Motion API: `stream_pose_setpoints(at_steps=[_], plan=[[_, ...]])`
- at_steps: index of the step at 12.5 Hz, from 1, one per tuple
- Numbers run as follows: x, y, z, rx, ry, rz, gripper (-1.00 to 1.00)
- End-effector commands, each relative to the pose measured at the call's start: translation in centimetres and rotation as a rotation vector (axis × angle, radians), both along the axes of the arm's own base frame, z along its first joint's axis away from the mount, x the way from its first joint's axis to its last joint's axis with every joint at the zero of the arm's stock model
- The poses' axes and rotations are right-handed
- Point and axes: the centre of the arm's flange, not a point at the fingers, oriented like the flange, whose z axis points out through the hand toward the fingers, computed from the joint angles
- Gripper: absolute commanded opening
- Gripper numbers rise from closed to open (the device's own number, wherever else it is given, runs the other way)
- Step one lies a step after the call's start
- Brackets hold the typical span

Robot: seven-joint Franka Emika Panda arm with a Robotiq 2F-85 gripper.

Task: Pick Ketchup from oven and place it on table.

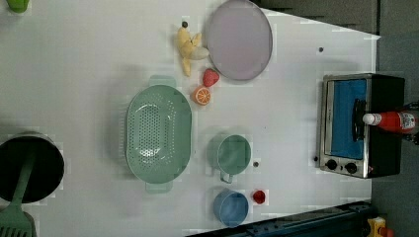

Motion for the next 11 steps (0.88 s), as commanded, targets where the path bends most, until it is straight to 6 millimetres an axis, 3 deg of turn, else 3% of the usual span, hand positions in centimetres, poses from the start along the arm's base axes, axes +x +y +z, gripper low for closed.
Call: stream_pose_setpoints(at_steps=[1,3,5,6,9,11], plan=[[-0.5,-0.8,0.4,0.001,-0.026,-0.042,1.00],[-0.5,-0.9,-0.2,0.004,-0.042,-0.055,0.92],[-0.5,-0.8,-0.3,-0.001,-0.049,-0.055,0.43],[-0.5,-0.9,-0.2,-0.003,-0.051,-0.056,0.27],[0.1,-0.9,1.2,-0.015,-0.073,-0.049,0.27],[1.5,-0.4,4.8,-0.045,-0.120,-0.012,0.27]])
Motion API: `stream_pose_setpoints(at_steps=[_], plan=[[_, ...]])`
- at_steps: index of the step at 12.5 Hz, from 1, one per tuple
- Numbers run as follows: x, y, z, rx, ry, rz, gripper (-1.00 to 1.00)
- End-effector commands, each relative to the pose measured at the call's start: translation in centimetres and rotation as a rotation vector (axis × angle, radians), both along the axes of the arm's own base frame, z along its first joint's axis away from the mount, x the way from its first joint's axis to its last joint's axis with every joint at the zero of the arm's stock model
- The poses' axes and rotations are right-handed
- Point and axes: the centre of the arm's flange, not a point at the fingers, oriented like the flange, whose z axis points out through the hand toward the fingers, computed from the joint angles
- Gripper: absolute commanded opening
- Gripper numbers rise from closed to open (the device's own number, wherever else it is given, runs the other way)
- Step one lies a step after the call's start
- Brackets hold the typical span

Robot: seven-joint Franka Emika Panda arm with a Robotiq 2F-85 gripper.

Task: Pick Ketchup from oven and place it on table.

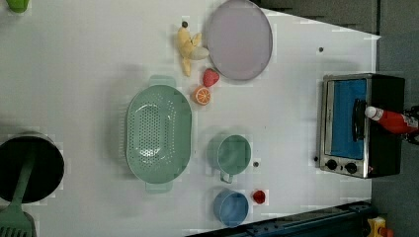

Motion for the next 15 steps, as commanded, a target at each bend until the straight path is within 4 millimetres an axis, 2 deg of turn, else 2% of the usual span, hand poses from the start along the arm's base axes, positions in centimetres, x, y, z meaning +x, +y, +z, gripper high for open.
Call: stream_pose_setpoints(at_steps=[1,3,5,7,9,12,15], plan=[[3.3,1.3,8.6,-0.070,-0.135,0.072,0.27],[5.2,3.3,13.7,-0.099,-0.178,0.153,0.27],[6.1,5.7,18.2,-0.080,-0.176,0.205,0.27],[6.1,8.5,21.6,-0.025,-0.113,0.253,0.27],[6.7,12.5,24.2,0.006,-0.044,0.326,0.27],[8.8,21.5,25.5,0.065,0.006,0.487,0.27],[11.1,31.4,23.9,0.111,0.056,0.663,0.27]])
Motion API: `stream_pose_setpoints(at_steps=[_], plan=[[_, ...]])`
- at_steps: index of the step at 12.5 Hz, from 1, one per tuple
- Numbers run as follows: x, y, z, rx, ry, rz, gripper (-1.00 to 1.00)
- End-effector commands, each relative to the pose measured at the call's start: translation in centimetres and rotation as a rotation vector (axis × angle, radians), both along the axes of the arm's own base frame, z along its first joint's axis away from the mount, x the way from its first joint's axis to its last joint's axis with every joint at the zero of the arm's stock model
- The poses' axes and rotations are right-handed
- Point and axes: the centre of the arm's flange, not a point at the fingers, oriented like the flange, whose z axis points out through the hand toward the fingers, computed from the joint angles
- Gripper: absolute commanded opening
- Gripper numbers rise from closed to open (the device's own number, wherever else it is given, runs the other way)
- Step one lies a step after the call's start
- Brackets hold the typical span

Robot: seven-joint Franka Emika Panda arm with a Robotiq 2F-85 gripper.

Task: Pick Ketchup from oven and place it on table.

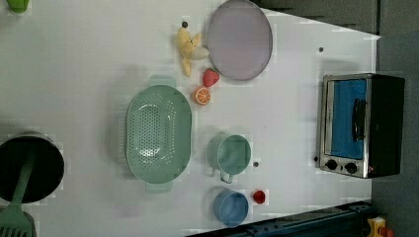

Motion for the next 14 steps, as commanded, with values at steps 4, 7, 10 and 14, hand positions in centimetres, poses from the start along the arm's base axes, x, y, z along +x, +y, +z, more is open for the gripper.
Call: stream_pose_setpoints(at_steps=[4,7,10,14], plan=[[3.8,19.4,-9.3,0.039,0.179,0.361,0.27],[2.7,20.9,-15.5,0.035,0.250,0.390,0.27],[1.3,19.9,-22.4,0.022,0.245,0.376,0.27],[-1.7,19.0,-32.4,0.010,0.229,0.363,0.27]])
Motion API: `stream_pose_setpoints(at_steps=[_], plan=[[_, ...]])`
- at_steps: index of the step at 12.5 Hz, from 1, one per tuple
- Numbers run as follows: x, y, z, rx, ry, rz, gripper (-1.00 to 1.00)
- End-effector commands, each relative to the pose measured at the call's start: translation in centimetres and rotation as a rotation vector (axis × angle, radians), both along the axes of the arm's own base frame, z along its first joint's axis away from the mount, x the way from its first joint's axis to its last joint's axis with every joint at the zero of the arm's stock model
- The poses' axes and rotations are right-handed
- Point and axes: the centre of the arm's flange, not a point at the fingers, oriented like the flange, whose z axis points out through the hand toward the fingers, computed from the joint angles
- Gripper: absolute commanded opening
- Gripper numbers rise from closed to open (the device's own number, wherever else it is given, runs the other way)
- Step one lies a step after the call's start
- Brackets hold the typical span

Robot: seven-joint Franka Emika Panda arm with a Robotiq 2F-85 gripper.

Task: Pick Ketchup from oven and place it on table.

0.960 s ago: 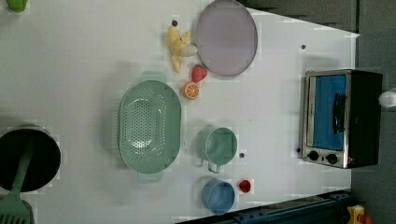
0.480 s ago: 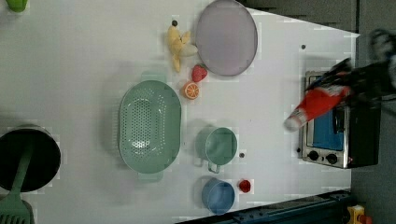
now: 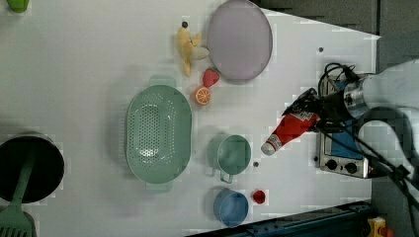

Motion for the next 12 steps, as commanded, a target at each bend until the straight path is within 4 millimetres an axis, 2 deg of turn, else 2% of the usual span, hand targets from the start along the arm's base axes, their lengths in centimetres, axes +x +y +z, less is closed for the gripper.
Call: stream_pose_setpoints(at_steps=[1,3,6,7,8,9,10,12], plan=[[-0.4,-5.3,-3.7,-0.024,-0.073,-0.087,0.27],[-0.8,-5.4,-7.1,-0.033,-0.095,-0.095,0.33],[-1.3,-5.4,-11.1,-0.047,-0.078,-0.094,0.96],[-1.1,-5.4,-11.5,-0.048,-0.091,-0.092,1.00],[-1.0,-5.3,-11.4,-0.048,-0.095,-0.091,1.00],[-0.7,-5.3,-10.5,-0.046,-0.113,-0.099,1.00],[-0.3,-5.2,-8.8,-0.042,-0.142,-0.113,1.00],[1.1,-5.1,-3.1,-0.027,-0.232,-0.151,1.00]])
